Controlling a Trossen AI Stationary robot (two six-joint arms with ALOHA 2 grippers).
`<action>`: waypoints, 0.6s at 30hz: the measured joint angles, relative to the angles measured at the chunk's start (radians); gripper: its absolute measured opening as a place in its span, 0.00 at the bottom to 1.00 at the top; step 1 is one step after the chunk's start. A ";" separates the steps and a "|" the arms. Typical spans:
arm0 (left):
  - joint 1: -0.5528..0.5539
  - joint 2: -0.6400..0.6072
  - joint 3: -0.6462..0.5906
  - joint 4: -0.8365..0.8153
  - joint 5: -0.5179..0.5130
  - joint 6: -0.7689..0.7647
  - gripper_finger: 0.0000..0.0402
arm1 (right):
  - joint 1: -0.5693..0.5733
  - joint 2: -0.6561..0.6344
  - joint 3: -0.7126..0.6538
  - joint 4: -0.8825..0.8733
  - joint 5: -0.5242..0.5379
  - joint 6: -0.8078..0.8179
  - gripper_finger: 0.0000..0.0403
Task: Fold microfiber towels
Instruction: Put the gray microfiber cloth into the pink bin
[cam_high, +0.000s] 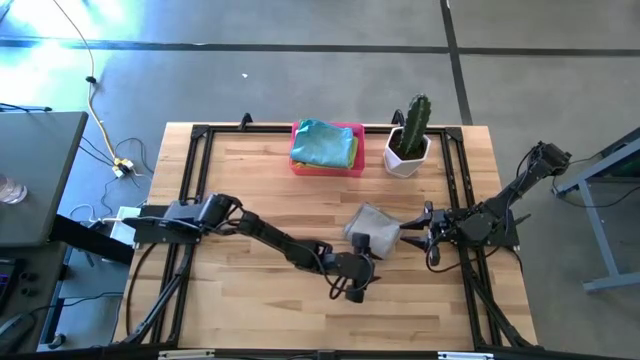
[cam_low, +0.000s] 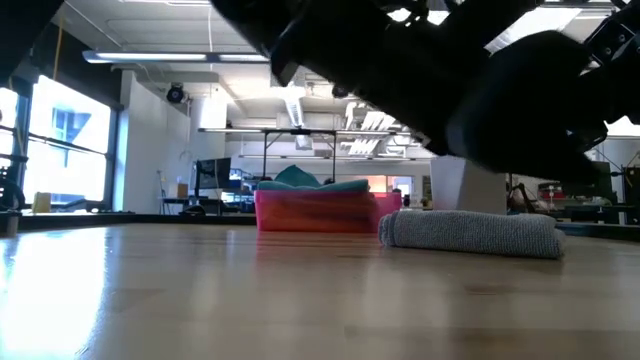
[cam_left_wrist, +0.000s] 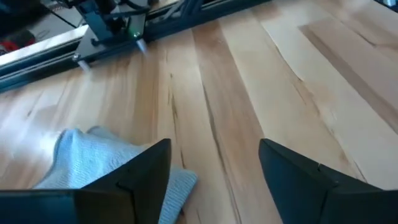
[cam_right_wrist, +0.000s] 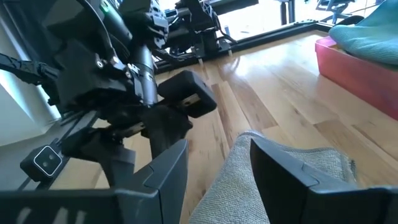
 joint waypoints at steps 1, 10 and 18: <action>0.004 0.004 0.018 -0.020 0.001 -0.002 0.60 | 0.000 0.000 0.000 0.000 0.000 0.002 0.41; 0.048 0.046 0.084 -0.101 0.037 0.032 0.80 | 0.000 0.000 0.000 -0.005 0.000 0.000 0.41; 0.090 0.080 0.085 -0.093 0.084 0.016 0.81 | 0.000 0.000 0.000 -0.008 0.000 0.000 0.41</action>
